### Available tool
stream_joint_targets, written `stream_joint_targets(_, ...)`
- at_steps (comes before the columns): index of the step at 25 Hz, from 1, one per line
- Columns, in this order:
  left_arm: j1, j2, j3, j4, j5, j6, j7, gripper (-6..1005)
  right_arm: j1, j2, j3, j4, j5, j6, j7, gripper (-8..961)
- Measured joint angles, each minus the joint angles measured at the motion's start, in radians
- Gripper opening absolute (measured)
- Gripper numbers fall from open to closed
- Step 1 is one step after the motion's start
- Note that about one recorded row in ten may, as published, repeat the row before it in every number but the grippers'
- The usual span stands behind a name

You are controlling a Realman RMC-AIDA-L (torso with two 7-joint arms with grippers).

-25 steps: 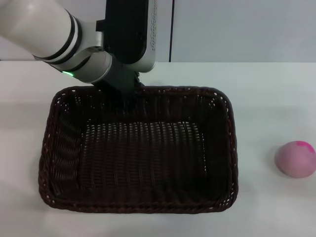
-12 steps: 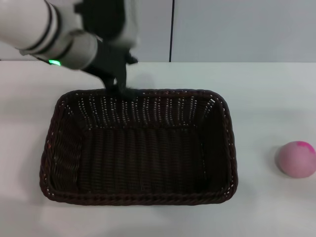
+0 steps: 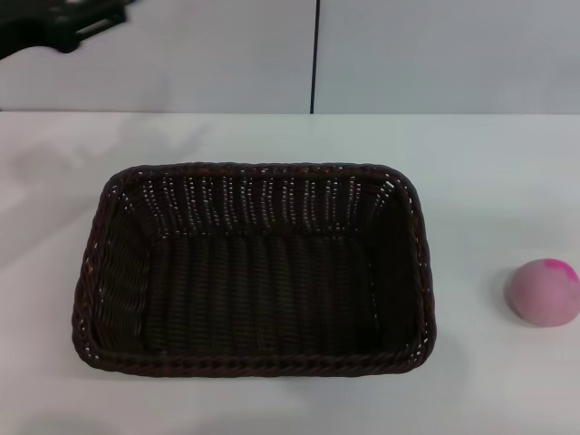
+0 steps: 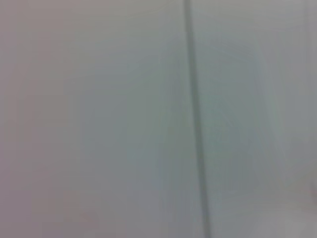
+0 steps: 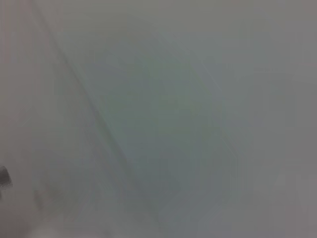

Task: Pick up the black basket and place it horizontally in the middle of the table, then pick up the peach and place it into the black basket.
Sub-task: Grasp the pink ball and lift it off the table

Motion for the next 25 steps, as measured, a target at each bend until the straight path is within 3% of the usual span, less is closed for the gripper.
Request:
stream_joint_targets(1, 0.024, 0.000, 0.001, -0.037, -0.068, 0.010, 0.075, 709, 0.080, -0.025, -0.003, -0.098, -0.188, -0.093, 0.148, 726)
stream_joint_targets(3, 0.072, -0.002, 0.010, -0.129, -0.194, 0.041, 0.227, 709, 0.119, -0.034, -0.008, -0.121, -0.266, -0.134, 0.192, 726)
stream_joint_targets(4, 0.072, -0.002, 0.010, -0.129, -0.194, 0.041, 0.227, 709, 0.119, -0.034, -0.008, -0.121, -0.266, -0.134, 0.192, 726)
stream_joint_targets(5, 0.100, -0.003, 0.020, -0.202, -0.270, 0.067, 0.327, 709, 0.211, -0.050, -0.038, -0.117, -0.434, -0.223, 0.254, 725)
stream_joint_targets(6, 0.100, -0.003, 0.020, -0.202, -0.270, 0.067, 0.327, 709, 0.211, -0.050, -0.038, -0.117, -0.434, -0.223, 0.254, 725)
stream_joint_targets(7, 0.114, -0.003, 0.021, -0.269, -0.309, 0.084, 0.379, 709, 0.294, -0.052, -0.083, -0.067, -0.588, -0.274, 0.279, 725)
stream_joint_targets(8, 0.114, -0.003, 0.021, -0.269, -0.309, 0.084, 0.379, 709, 0.294, -0.052, -0.083, -0.067, -0.588, -0.274, 0.279, 725)
stream_joint_targets(9, 0.119, -0.002, 0.018, -0.308, -0.321, 0.092, 0.391, 709, 0.326, -0.045, -0.107, -0.037, -0.654, -0.274, 0.284, 725)
stream_joint_targets(10, 0.123, -0.001, 0.014, -0.352, -0.326, 0.097, 0.395, 709, 0.387, -0.017, -0.160, 0.027, -0.781, -0.264, 0.286, 725)
stream_joint_targets(11, 0.123, -0.001, 0.014, -0.352, -0.326, 0.097, 0.395, 709, 0.387, -0.017, -0.160, 0.027, -0.781, -0.264, 0.286, 724)
stream_joint_targets(12, 0.129, 0.000, 0.013, -0.384, -0.327, 0.101, 0.403, 709, 0.431, 0.021, -0.200, 0.078, -0.876, -0.232, 0.286, 724)
stream_joint_targets(13, 0.129, 0.000, 0.013, -0.384, -0.327, 0.101, 0.403, 709, 0.431, 0.021, -0.200, 0.078, -0.876, -0.232, 0.286, 724)
stream_joint_targets(14, 0.135, 0.000, 0.016, -0.391, -0.327, 0.103, 0.410, 709, 0.449, 0.041, -0.211, 0.097, -0.917, -0.206, 0.287, 724)
stream_joint_targets(15, 0.147, 0.000, 0.020, -0.399, -0.328, 0.112, 0.427, 709, 0.478, 0.079, -0.226, 0.131, -0.972, -0.155, 0.294, 724)
stream_joint_targets(16, 0.147, 0.000, 0.020, -0.399, -0.328, 0.112, 0.427, 709, 0.478, 0.079, -0.226, 0.131, -0.972, -0.155, 0.294, 724)
stream_joint_targets(17, 0.154, 0.000, 0.019, -0.401, -0.332, 0.119, 0.430, 709, 0.493, 0.106, -0.240, 0.166, -0.993, -0.098, 0.309, 723)
stream_joint_targets(20, 0.160, -0.001, 0.014, -0.402, -0.334, 0.124, 0.425, 709, 0.504, 0.124, -0.277, 0.237, -0.997, -0.018, 0.323, 723)
stream_joint_targets(25, 0.158, -0.001, 0.012, -0.406, -0.335, 0.124, 0.425, 709, 0.510, 0.134, -0.294, 0.303, -0.993, 0.060, 0.324, 722)
